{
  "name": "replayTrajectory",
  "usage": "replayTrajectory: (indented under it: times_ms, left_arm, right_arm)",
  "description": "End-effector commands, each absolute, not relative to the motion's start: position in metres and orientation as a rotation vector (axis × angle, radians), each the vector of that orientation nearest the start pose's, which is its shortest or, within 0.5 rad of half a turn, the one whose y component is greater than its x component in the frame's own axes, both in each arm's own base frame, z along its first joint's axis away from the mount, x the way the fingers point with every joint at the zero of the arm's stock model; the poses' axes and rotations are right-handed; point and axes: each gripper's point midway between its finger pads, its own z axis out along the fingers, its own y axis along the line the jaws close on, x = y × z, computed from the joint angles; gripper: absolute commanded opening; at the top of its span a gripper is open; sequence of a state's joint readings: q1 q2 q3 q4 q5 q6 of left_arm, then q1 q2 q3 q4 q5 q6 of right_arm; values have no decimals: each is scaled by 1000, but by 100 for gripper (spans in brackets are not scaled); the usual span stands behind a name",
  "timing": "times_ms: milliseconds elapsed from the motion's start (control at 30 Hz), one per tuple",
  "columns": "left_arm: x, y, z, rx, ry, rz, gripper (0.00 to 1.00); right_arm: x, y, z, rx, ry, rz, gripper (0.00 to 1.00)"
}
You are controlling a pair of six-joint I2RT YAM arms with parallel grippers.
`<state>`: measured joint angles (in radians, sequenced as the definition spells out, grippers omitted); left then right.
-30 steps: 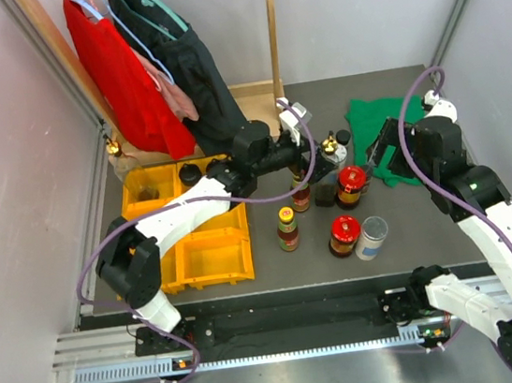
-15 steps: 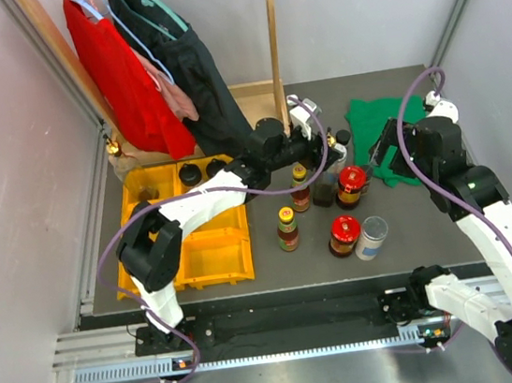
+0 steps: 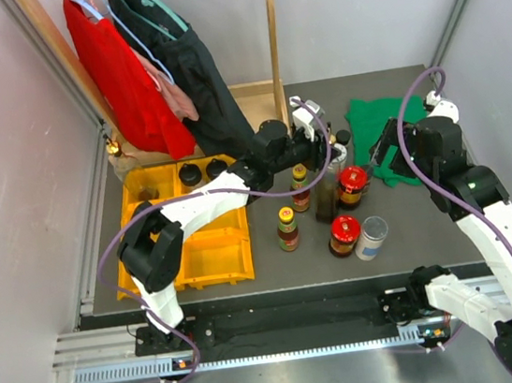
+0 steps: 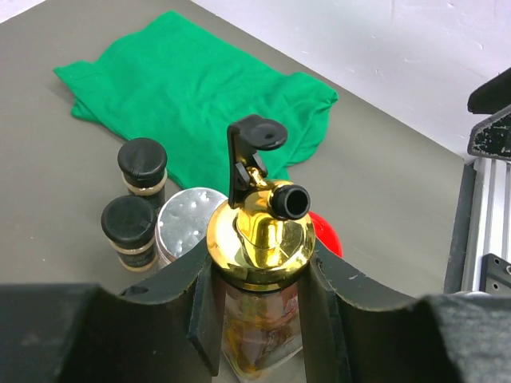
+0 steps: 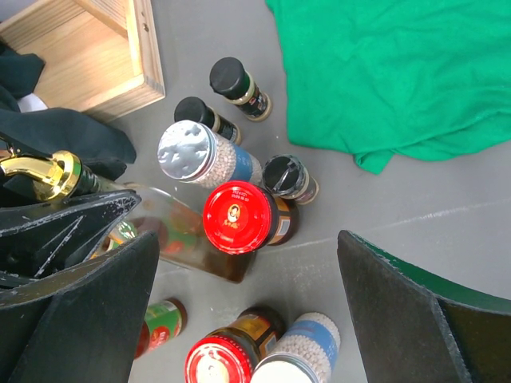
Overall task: Organize the condiment bottles
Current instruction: Pick up the bottle from the center of the board.
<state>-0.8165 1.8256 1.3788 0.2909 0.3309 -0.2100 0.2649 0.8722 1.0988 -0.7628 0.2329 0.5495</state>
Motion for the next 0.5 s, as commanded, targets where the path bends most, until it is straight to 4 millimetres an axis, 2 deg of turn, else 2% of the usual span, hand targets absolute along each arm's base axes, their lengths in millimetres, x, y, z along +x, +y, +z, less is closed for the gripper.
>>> replayTrajectory:
  times_ms: [0,200,300,467]
  left_arm:
    - [337,-456,294,751,1503,-1034,0]
    - [334,-455,305,743,1477,-968,0]
    - [332,-453,315,734,1460,-906,0]
    - [317,-453,342,739,1415,-863,0]
  right_arm:
    - [270,50,280,438,2011,257,92]
    - [268,49,280,439,2009,256,92]
    - [268,49,282,438,2004,258,92]
    - [268,49,282,438,2003,263,92]
